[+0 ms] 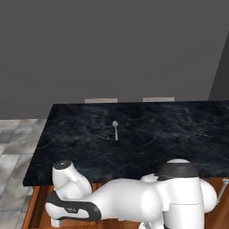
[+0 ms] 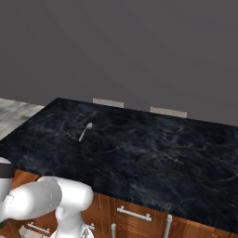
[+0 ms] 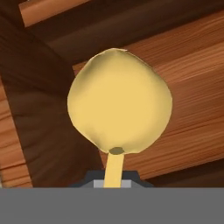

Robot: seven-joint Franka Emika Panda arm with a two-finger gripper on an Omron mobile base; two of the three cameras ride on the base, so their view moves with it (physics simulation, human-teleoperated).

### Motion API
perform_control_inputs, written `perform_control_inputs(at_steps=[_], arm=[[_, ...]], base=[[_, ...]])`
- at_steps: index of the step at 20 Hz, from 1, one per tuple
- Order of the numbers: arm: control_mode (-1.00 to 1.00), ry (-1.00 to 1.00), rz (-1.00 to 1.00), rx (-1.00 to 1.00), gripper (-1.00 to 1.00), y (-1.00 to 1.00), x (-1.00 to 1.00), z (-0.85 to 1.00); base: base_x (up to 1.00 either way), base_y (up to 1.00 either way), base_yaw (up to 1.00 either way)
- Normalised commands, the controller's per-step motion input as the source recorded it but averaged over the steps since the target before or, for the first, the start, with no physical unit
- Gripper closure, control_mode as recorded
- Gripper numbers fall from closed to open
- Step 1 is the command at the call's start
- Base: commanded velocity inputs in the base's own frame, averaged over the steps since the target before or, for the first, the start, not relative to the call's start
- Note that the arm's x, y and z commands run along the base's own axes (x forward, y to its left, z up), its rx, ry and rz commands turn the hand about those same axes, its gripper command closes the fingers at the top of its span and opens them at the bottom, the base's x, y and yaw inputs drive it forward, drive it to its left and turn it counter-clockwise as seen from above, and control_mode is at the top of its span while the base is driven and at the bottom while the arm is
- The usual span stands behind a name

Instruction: Organize the utensils by type. Pick up the wooden spoons from the counter and place them in the open cabinet. Then pick up the metallic utensils from the counter and place them in the open drawer.

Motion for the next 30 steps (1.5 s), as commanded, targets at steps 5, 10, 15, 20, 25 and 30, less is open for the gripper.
perform_control_inputs(at_steps=[5, 10, 15, 20, 25, 30], arm=[[-1.00, -0.06, 0.02, -0.09, 1.00, 0.00, 0.00, -0.16], [-1.00, 0.00, 0.04, -0.07, 1.00, 0.00, -0.04, -0.26], [-1.00, 0.00, 0.04, -0.05, 1.00, 0.00, 0.00, -0.21], [-1.00, 0.00, 0.04, -0.04, 1.00, 0.00, -0.03, -0.15], [-1.00, 0.00, 0.04, 0.00, 1.00, 0.07, -0.42, -0.24], [-1.00, 0.00, 0.03, 0.00, 1.00, 0.22, -0.71, -0.41]], base=[[0.00, 0.00, 0.00], [0.00, 0.00, 0.00], [0.00, 0.00, 0.00], [0.00, 0.00, 0.00], [0.00, 0.00, 0.00], [0.00, 0.00, 0.00]])
